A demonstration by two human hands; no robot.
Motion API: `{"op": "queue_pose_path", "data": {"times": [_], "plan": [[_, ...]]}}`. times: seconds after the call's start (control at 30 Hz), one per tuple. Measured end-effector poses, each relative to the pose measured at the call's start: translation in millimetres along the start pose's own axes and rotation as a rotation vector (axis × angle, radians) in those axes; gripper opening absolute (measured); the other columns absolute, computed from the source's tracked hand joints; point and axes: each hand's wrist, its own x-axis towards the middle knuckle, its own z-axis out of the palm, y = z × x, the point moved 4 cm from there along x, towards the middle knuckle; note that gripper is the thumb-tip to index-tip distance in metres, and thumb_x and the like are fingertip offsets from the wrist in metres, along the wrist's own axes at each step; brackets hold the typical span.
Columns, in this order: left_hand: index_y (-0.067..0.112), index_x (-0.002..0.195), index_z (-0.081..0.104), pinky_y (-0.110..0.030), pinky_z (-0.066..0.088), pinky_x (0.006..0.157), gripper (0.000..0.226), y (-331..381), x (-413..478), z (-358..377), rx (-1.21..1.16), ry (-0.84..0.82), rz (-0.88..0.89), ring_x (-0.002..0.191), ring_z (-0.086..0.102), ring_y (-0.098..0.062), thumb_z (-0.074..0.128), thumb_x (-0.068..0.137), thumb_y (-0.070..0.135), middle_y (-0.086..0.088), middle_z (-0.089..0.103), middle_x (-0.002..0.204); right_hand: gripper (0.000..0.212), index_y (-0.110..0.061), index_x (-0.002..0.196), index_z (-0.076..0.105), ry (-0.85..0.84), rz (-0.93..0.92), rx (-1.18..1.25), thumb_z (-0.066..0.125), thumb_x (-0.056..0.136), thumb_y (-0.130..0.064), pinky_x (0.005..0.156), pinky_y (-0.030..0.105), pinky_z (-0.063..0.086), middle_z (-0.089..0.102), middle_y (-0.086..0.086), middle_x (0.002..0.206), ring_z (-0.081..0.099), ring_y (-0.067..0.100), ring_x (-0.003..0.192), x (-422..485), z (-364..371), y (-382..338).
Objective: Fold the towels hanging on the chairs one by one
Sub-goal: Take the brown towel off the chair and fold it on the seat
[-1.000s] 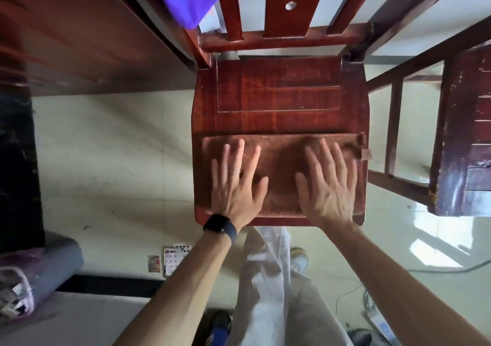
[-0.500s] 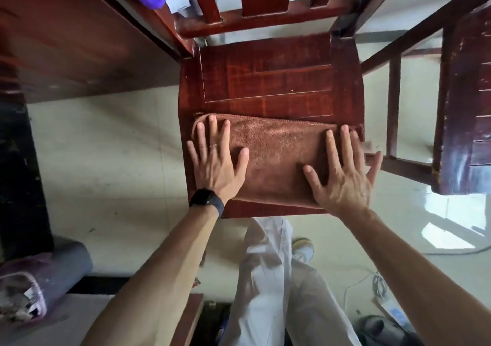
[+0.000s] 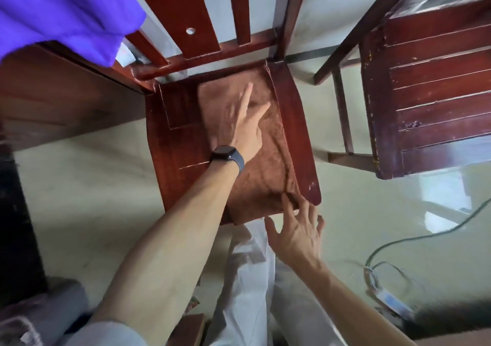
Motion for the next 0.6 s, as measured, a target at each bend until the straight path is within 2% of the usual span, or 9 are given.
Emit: {"op": "queue_pose_path", "data": {"times": [0.07,0.17,0.23,0.3,0.4,0.5,0.6], "plan": [[0.025,0.133,0.057,-0.043,0.035,0.114,0.057,-8.8,-44.2,1.6,-0.215,0.177,-0.187,0.143,0.031,-0.024,0.054,0.082,-0.001,-0.007,0.024,0.158,0.049,-0.026,0.13,0.056,0.054,0.013,0.1,0.059,0.087,-0.049,0.096,0.047,0.041,0.053,0.005,0.129,0.047,0.03,0.119,10.7,-16.0,13.3],[0.017,0.128,0.056,-0.034,0.04,0.101,0.051,-23.6,-129.2,6.6,-0.239,0.338,-0.544,0.119,0.05,-0.027,0.062,0.078,0.011,-0.014,0.048,0.133,0.035,-0.017,0.115,0.054,0.035,0.075,0.292,0.065,0.087,-0.036,0.088,0.044,0.044,0.056,0.009,0.11,0.05,0.033,0.102,27.5,-30.5,31.8],[0.011,0.125,0.055,-0.036,0.042,0.097,0.045,-32.4,-178.9,20.7,-0.356,0.274,-0.803,0.111,0.053,-0.031,0.068,0.082,0.018,-0.016,0.052,0.123,0.033,-0.013,0.111,0.052,-0.047,0.136,0.408,0.065,0.087,-0.031,0.086,0.041,0.044,0.057,0.007,0.102,0.053,0.033,0.1,38.4,-31.2,37.1],[0.009,0.118,0.058,-0.037,0.046,0.095,0.041,-35.3,-210.7,40.0,-0.458,0.139,-1.01,0.11,0.056,-0.031,0.07,0.085,0.028,-0.015,0.058,0.118,0.031,-0.012,0.111,0.056,-0.119,0.22,0.487,0.067,0.087,-0.029,0.087,0.038,0.046,0.062,0.002,0.096,0.059,0.031,0.102,49.0,-26.5,39.1],[0.012,0.102,0.067,-0.033,0.05,0.088,0.025,-32.3,-227.3,52.2,-0.525,0.104,-1.069,0.104,0.063,-0.028,0.068,0.087,0.032,-0.01,0.071,0.103,0.033,-0.013,0.112,0.065,-0.181,0.309,0.53,0.07,0.086,-0.031,0.091,0.04,0.051,0.071,0.006,0.1,0.065,0.03,0.102,60.5,-15.9,41.1],[0.017,0.096,0.067,-0.03,0.051,0.082,0.016,-33.0,-230.4,53.5,-0.654,0.129,-1.106,0.091,0.068,-0.022,0.067,0.089,0.032,-0.004,0.073,0.097,0.031,-0.017,0.106,0.073,-0.207,0.39,0.671,0.075,0.081,-0.035,0.084,0.04,0.054,0.07,0.003,0.089,0.063,0.026,0.084,60.0,-10.9,46.1],[0.017,0.095,0.061,-0.027,0.049,0.063,0.013,-36.8,-236.9,47.9,-0.881,0.147,-1.118,0.073,0.071,-0.013,0.065,0.092,0.029,0.001,0.07,0.093,0.017,-0.028,0.09,0.068,-0.197,0.385,0.746,0.076,0.08,-0.039,0.083,0.041,0.058,0.071,-0.003,0.088,0.066,0.022,0.081,47.3,-17.1,47.6]]}}
